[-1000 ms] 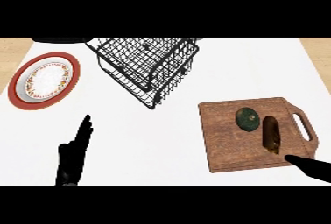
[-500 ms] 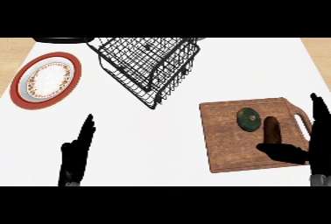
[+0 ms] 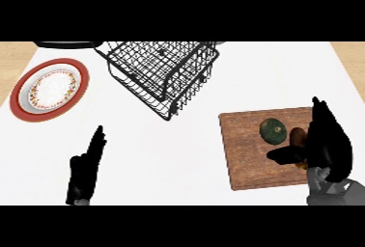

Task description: Pick the squash from the cutting board and place it in the tiered basket

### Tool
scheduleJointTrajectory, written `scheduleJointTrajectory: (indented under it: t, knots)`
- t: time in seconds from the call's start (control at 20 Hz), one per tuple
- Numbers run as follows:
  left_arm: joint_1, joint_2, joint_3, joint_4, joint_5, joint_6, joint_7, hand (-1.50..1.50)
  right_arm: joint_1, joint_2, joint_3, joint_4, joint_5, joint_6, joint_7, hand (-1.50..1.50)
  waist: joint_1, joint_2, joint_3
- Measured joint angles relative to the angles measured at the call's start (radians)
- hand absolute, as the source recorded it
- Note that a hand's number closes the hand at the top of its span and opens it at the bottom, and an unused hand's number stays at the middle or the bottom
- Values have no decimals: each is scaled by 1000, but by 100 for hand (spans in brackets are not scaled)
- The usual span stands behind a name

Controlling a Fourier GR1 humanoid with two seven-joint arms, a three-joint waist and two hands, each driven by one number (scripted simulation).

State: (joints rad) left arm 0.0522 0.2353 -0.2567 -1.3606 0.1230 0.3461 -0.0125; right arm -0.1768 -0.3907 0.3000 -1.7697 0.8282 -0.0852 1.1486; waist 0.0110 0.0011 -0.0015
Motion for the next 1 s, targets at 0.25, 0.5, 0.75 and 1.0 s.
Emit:
scheduleJointTrajectory:
  t: [0.25,0.5,0.75,1.0]
  knots:
    - [-5,-2,5,-8,-13,-1,16,0,-77,59,-38,110,-5,53,-16,-150,-1,0,1]
    - [9,-9,10,-27,-21,-8,27,0,-104,124,-55,154,19,88,-28,-150,-4,-1,1]
    - [26,-5,22,-31,-21,-24,8,0,-135,158,-90,229,14,142,-25,-150,-3,-1,1]
    - [21,-3,40,-14,-16,-42,6,0,-141,191,-113,278,17,187,-22,-150,-6,-1,1]
